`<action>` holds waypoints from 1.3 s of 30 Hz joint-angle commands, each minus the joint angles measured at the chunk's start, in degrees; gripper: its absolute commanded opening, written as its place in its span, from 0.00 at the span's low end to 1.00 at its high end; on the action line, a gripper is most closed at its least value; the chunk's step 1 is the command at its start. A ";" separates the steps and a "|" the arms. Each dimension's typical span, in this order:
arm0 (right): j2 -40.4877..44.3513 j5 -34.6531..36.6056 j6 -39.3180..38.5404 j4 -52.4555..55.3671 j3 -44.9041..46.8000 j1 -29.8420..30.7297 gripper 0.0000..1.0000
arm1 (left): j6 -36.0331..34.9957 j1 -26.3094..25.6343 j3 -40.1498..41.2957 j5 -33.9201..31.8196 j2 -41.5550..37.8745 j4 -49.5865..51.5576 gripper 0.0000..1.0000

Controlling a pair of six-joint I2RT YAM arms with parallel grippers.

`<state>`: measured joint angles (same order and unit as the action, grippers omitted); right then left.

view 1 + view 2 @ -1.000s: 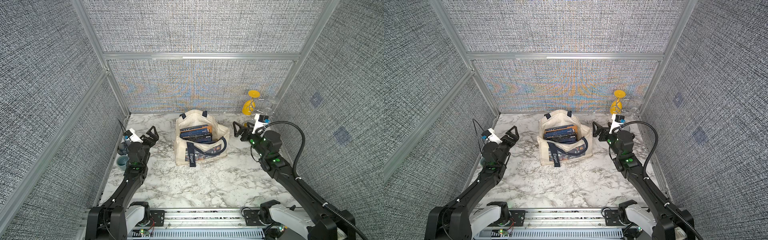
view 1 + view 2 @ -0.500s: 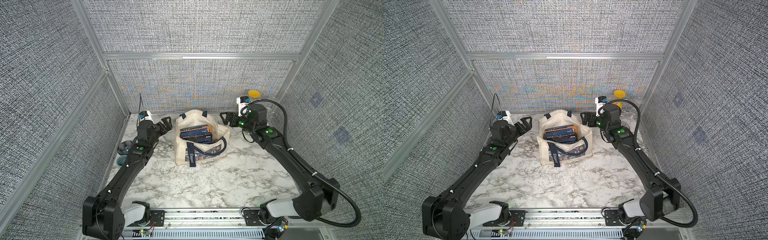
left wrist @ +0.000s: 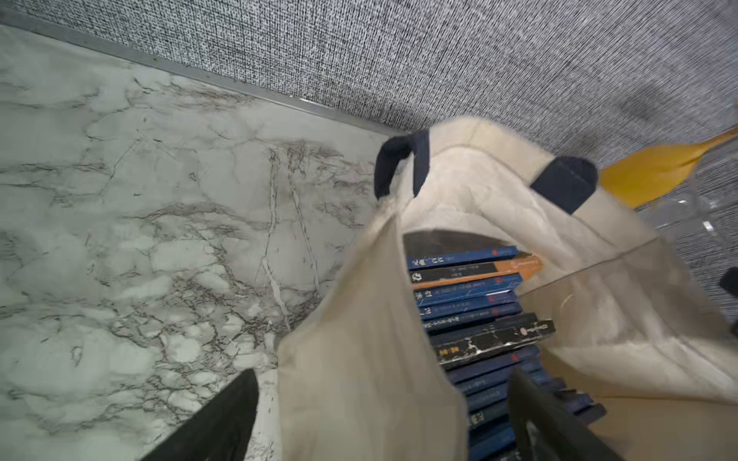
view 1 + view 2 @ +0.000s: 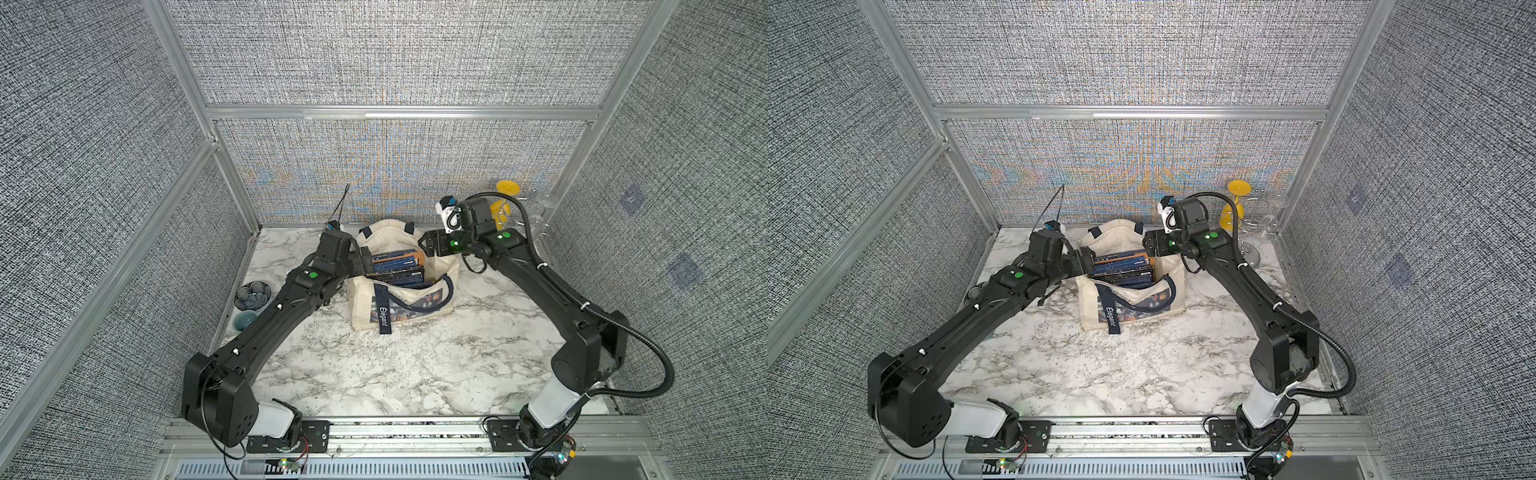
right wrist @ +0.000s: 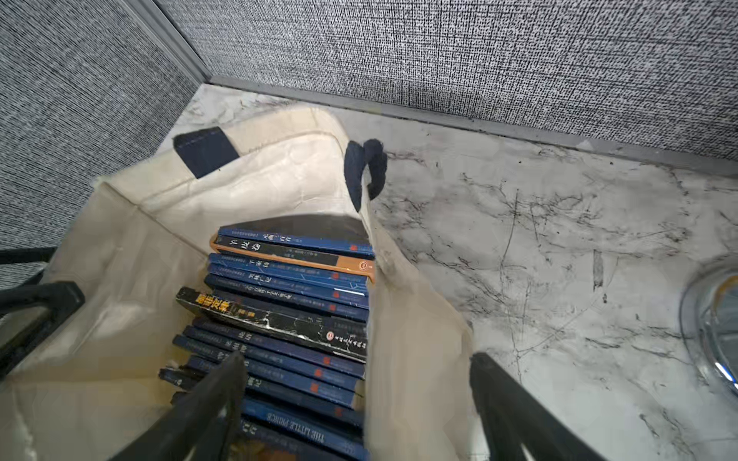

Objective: Take out the books from the canvas bag
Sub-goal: Adjust the canvas bag at the center of the board.

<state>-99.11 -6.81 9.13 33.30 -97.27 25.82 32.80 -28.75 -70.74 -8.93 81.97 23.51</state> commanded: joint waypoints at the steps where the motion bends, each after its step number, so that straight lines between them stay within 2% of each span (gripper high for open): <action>1: -2.48 4.56 -3.72 5.97 -2.79 0.94 0.86 | -1.77 -0.49 -0.80 -5.42 1.78 4.94 0.95; 4: -5.29 5.81 -4.38 8.86 -5.53 1.07 0.80 | -2.38 -0.68 -0.54 -7.30 2.46 6.00 0.89; 8: -7.81 9.91 -5.49 10.27 -6.91 1.60 0.77 | -2.47 -0.93 -0.10 -9.24 3.52 6.48 0.84; 9: -8.87 10.06 -5.68 11.19 -8.02 1.59 0.74 | -2.55 -0.96 -0.10 -9.41 3.73 6.41 0.82; 12: -11.44 9.93 -6.05 14.24 -11.17 1.69 0.54 | -2.63 -1.04 -0.05 -9.50 3.93 5.92 0.72; 17: -13.51 9.00 -5.88 14.48 -11.80 1.69 0.26 | -2.52 -1.04 0.44 -8.24 4.54 3.64 0.39; 19: -13.71 7.92 -5.40 13.55 -11.71 1.69 0.13 | -2.47 -1.04 0.10 -7.90 5.46 3.07 0.22; 22: -13.74 6.18 -4.69 11.41 -12.20 1.60 0.03 | -2.93 -1.05 -0.81 -7.60 6.94 2.18 0.01; 23: -13.78 5.43 -4.37 10.35 -12.45 1.60 0.00 | -3.16 -1.05 -1.25 -7.83 7.42 1.87 0.00; 26: -14.77 2.15 -3.13 7.27 -15.52 1.30 0.00 | -4.27 -1.04 -2.91 -9.76 9.08 0.32 0.00; 29: -18.18 -3.32 -1.28 6.86 -23.05 0.57 0.00 | -5.98 -1.01 -4.70 -12.76 10.93 -3.00 0.00; 32: -23.58 -9.55 1.97 7.51 -34.25 -0.56 0.00 | -6.86 -0.82 -6.26 -16.94 12.31 -8.38 0.00; 35: -27.96 -15.14 4.82 5.78 -43.99 -1.45 0.00 | -13.17 -0.83 -6.34 -18.04 13.03 -17.98 0.00; 37: -28.33 -17.05 6.51 2.76 -45.79 -1.65 0.00 | -15.29 -0.80 -6.01 -18.48 12.92 -22.74 0.00; 39: -25.68 -17.94 6.40 -1.11 -41.67 -1.57 0.00 | -14.76 -0.79 -3.50 -17.74 11.70 -26.41 0.00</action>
<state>-128.07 -16.43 12.80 45.10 -140.20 24.03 20.95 -29.50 -75.48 -24.67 95.00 12.19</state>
